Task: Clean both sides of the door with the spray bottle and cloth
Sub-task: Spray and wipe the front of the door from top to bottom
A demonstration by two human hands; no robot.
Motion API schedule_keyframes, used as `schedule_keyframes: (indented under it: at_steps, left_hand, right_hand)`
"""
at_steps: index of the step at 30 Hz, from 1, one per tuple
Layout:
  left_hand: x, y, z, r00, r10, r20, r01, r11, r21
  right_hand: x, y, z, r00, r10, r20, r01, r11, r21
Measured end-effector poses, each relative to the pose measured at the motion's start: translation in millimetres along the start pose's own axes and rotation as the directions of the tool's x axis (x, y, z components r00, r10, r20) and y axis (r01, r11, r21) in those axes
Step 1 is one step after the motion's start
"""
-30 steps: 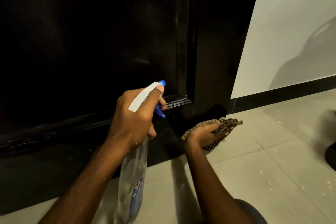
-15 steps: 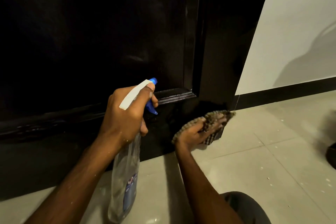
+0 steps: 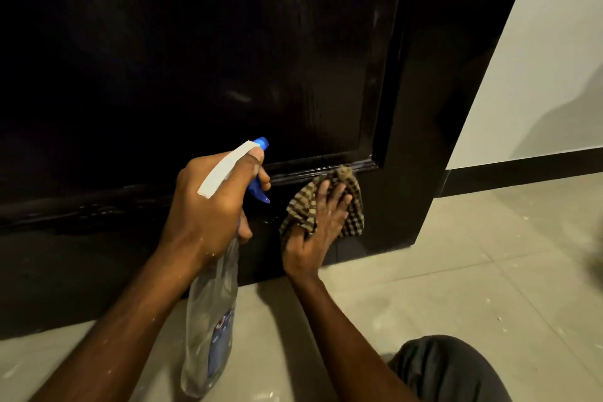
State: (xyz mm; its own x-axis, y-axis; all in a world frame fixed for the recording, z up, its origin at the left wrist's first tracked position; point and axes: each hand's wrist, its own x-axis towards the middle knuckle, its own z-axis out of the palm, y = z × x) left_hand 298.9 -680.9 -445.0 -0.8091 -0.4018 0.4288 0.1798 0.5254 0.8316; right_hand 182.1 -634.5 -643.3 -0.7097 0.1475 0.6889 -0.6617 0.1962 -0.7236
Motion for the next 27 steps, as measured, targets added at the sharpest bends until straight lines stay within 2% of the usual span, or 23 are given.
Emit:
schedule_keyframes:
  at_steps: [1,2,3,4,5,6,7,8,10,11,12,14,17,20,23,26,27]
  left_hand:
    - [-2,-1,-3,1.000,-0.006,-0.006,0.006,1.000,-0.003]
    - [-4,-1,-6,1.000,-0.009,-0.011,0.009,1.000,-0.006]
    - [-6,-1,-9,1.000,-0.010,-0.015,0.010,1.000,-0.006]
    - [-7,-1,-12,1.000,-0.013,-0.019,0.013,1.000,-0.004]
    - [-8,-2,-15,1.000,-0.016,-0.023,0.016,1.000,0.002]
    - [-9,-3,-19,1.000,-0.019,-0.025,0.019,1.000,0.007]
    - [-10,-4,-22,1.000,-0.020,-0.025,0.020,1.000,0.009]
    - [-11,-5,-25,0.999,-0.022,-0.026,0.022,1.000,0.008]
    - [-11,-8,-32,0.999,-0.034,-0.032,0.034,0.999,0.003]
    - [-12,-8,-35,0.999,-0.037,-0.035,0.038,0.999,0.004]
    - [-13,-9,-38,0.999,-0.037,-0.038,0.037,0.999,0.007]
    - [-15,-9,-44,0.999,-0.029,-0.040,0.030,0.999,0.012]
    - [-19,-10,-49,0.998,-0.028,-0.052,0.029,0.999,0.026]
    - [-23,-11,-51,0.997,-0.044,-0.069,0.045,0.999,0.011]
    - [-30,-10,-59,0.995,-0.045,-0.089,0.046,0.999,0.011]
    - [-38,-10,-73,0.992,-0.033,-0.118,0.033,0.999,-0.002]
    - [-41,-11,-79,0.992,-0.026,-0.127,0.027,1.000,0.001]
  right_hand:
    - [1,6,-1,0.992,0.108,-0.064,-0.107,0.994,0.018]
    - [5,12,-2,0.951,0.274,-0.145,-0.265,0.961,0.079]
    - [14,13,-5,0.860,0.458,-0.225,-0.422,0.886,0.190]
    - [24,14,-10,0.734,0.623,-0.270,-0.537,0.776,0.330]
    - [33,12,-16,0.606,0.741,-0.289,-0.599,0.664,0.448]
    - [41,12,-20,0.525,0.800,-0.292,-0.621,0.594,0.510]
    - [46,10,-21,0.521,0.806,-0.280,-0.619,0.583,0.526]
    - [46,5,-20,0.582,0.771,-0.259,-0.605,0.623,0.496]
    - [34,-15,-10,0.792,0.587,-0.166,-0.514,0.789,0.337]
    - [23,-27,-3,0.906,0.410,-0.107,-0.381,0.899,0.215]
    - [13,-37,2,0.979,0.201,-0.030,-0.197,0.974,0.109]
    - [5,-43,2,0.989,-0.065,0.134,0.061,0.998,0.029]
    - [17,-27,-17,0.955,-0.237,0.179,0.231,0.972,0.051]
    - [37,-15,-32,0.974,-0.217,0.063,0.209,0.972,0.111]
    - [41,-26,-24,0.992,-0.062,-0.109,0.084,0.974,0.212]
    - [32,-54,-5,0.974,0.126,-0.186,-0.065,0.952,0.300]
    - [26,-66,4,0.972,0.142,-0.187,-0.077,0.946,0.314]
